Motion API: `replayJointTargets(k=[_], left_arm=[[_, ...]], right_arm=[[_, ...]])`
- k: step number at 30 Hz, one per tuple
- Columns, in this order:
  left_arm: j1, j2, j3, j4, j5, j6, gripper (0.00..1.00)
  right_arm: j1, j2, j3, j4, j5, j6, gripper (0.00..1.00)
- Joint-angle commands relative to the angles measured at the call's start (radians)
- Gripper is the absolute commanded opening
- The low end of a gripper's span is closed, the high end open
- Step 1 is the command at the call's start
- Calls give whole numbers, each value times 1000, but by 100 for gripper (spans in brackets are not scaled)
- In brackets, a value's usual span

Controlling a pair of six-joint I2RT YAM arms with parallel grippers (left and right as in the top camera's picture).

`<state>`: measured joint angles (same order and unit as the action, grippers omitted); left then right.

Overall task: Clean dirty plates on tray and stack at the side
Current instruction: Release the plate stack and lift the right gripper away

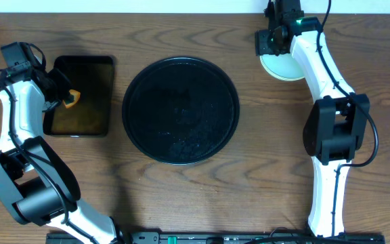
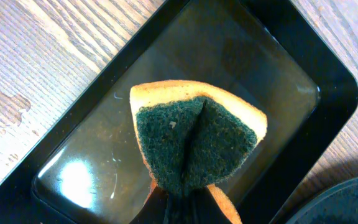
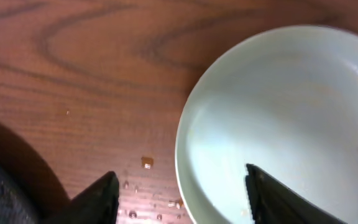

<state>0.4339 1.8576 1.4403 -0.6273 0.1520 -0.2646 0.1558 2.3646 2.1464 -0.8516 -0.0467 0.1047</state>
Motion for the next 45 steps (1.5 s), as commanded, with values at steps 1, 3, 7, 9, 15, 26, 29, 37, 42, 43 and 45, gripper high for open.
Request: replayJointTargets(k=[1,3,7,9,15,26,29,37,42,43,45], left_arm=[[2,6,-9,4,36,-2,7],[2,-22,-8,16,85,-1,7],[0,-29,-16,51,66,5,7],[-7,-2,-27,69,65,3,7],[4,-42,-8,53,107,8,7],[-3,20,-21,185,57,10,10],[-6,81,-21,223,58,9,13],[-9,95,-18,229,80,9,70],[-9,-90,-15,217,146,8,72],[-9,-127,-15,209,151,6,72],[-9,-206,-15,184,152,-3,72]], right_arm=[[8,-122,1,-37,-43,29,88],[8,-206,1,-96,-48,29,99],[10,-302,1,-199,-49,102,99],[11,-308,1,-237,-67,153,99],[16,-306,0,-367,-139,156,99],[29,-306,0,-450,-228,156,99],[42,-306,0,-438,-228,156,99],[55,-306,0,-384,-232,157,99],[46,-351,0,-385,-268,157,99],[43,-363,0,-385,-268,157,99],[34,-415,0,-396,-264,149,99]])
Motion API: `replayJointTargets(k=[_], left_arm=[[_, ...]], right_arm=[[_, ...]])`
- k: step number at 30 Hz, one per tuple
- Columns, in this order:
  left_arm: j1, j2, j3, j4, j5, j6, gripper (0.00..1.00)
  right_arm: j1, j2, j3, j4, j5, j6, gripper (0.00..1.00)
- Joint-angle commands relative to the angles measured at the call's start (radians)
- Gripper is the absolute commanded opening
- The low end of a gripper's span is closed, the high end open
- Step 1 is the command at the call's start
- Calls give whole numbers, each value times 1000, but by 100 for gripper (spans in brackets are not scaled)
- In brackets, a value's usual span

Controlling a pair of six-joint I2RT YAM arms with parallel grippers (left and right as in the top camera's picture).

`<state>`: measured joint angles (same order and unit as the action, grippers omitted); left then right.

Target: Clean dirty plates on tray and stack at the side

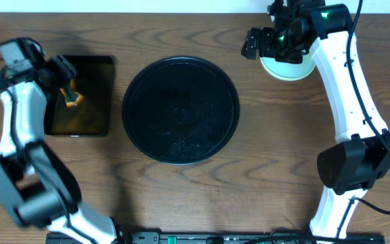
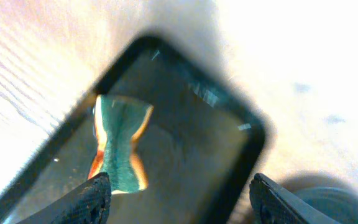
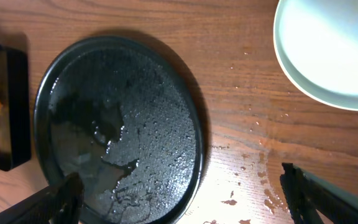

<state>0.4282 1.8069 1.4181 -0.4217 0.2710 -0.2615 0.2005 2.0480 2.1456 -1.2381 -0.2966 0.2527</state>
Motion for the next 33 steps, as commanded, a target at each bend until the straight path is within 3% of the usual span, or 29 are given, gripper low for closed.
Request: replayJointTargets(k=[1,6,13,27,33], left_arm=[[-3,-192,7,-42,33,-5,72],[-3,-347,7,-206,32,-5,79],[-3,-367,7,-308,32,-5,80],[-3,-367,7,-308,32,-5,80],[-3,-367,7,-308,32,-5,80]], right_arm=[[-13,-117,1,-19,-5,0,99],[5,-256,1,-180,135,1,99],[109,-349,1,-460,274,2,99],[134,-361,0,-460,184,-7,99],[134,-374,0,-460,131,-120,99]])
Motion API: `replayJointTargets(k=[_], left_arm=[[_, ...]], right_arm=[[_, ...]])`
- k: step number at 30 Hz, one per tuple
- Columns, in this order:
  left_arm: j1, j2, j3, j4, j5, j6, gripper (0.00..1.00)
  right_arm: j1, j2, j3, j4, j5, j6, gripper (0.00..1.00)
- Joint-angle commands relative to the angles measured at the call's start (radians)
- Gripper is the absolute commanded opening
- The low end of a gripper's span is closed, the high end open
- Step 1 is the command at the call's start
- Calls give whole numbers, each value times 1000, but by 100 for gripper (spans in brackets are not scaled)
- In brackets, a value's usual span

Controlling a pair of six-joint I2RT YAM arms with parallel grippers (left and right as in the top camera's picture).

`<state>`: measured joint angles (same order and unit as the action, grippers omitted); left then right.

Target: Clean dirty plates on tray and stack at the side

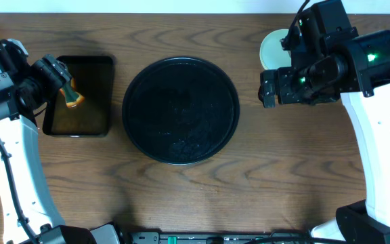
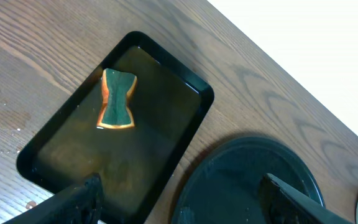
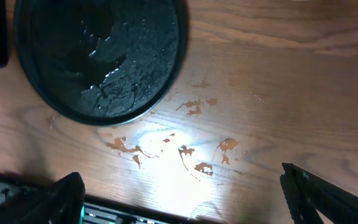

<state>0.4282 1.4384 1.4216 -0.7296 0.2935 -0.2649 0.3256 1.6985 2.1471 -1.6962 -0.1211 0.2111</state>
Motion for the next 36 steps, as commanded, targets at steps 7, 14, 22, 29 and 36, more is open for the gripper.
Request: replayJointTargets(k=[7,14,22,29,36], left_arm=[[-3,2,3,0,9,-2,80],[-3,2,3,0,9,-1,80],[-3,2,3,0,9,-1,80],[-3,2,3,0,9,-1,80],[-3,2,3,0,9,-1,80]], right_arm=[[5,-120,-9,-2,32,-78,99],[-24,-478,-460,357,86,-78,99],[-116,-824,-997,760,25,-78,99],[-243,-1049,-1366,1007,-69,-78,99],[-301,-1226,-1643,1253,-148,-77,99]])
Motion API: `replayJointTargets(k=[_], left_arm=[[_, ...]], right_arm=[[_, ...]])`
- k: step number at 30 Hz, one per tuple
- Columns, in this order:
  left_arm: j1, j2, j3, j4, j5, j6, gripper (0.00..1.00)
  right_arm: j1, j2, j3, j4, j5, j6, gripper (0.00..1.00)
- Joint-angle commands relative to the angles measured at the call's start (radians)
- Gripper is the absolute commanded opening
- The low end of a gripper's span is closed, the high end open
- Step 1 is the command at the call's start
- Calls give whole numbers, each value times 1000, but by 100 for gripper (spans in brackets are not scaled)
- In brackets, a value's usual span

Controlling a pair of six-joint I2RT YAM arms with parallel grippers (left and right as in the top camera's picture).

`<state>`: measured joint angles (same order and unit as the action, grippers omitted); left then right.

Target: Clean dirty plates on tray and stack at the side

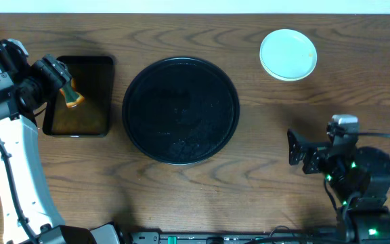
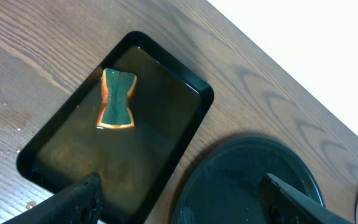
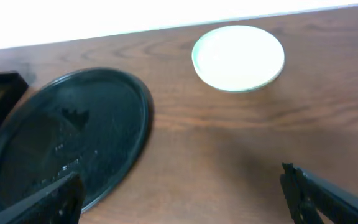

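Observation:
The round black tray point(image 1: 180, 110) lies mid-table, wet and with no plate on it. A pale plate point(image 1: 288, 54) sits on the wood at the back right, also seen as the plate point(image 3: 238, 56) in the right wrist view. The green-and-orange sponge point(image 2: 117, 99) lies loose in the black basin point(image 2: 185, 93) at the left. My left gripper point(image 2: 179, 205) hangs open high above the basin's near corner. My right gripper point(image 3: 179, 199) is open and empty, low at the front right, well short of the plate.
The basin point(image 1: 110, 95) holds brownish water. Water drops speckle the wood left of the basin in the left wrist view. The right arm's base point(image 1: 357, 183) fills the front right corner. The table's far edge runs just behind the plate.
My right arm has moved from high over the table, between tray and plate, to low at the front right corner. The plate now shows uncovered from overhead. The left arm has not moved.
First my left gripper was shut on the folded sponge in the basin, and my right stood open astride the plate's rim. Then the sponge lay loose in the basin under the open left gripper, and the right was off the plate. Both arms stood higher afterwards; now the right is drawn back.

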<state>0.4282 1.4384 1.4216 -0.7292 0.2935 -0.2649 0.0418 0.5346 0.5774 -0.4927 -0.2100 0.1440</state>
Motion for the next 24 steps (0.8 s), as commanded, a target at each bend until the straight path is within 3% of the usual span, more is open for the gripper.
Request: replayJointTargets(k=[1,8,18,24], left_arm=[[-3,2,3,-1,9,-2,80],[-3,2,3,-1,9,-2,80],[-3,2,3,-1,9,-1,80],[-3,2,3,0,9,-1,80]], right_arm=[[-17,-87,-102,77,-61,-10,99],[-17,-214,-250,206,-72,-5,99],[-17,-225,-300,242,-72,-3,99],[-17,-332,-347,258,-71,-3,99]])
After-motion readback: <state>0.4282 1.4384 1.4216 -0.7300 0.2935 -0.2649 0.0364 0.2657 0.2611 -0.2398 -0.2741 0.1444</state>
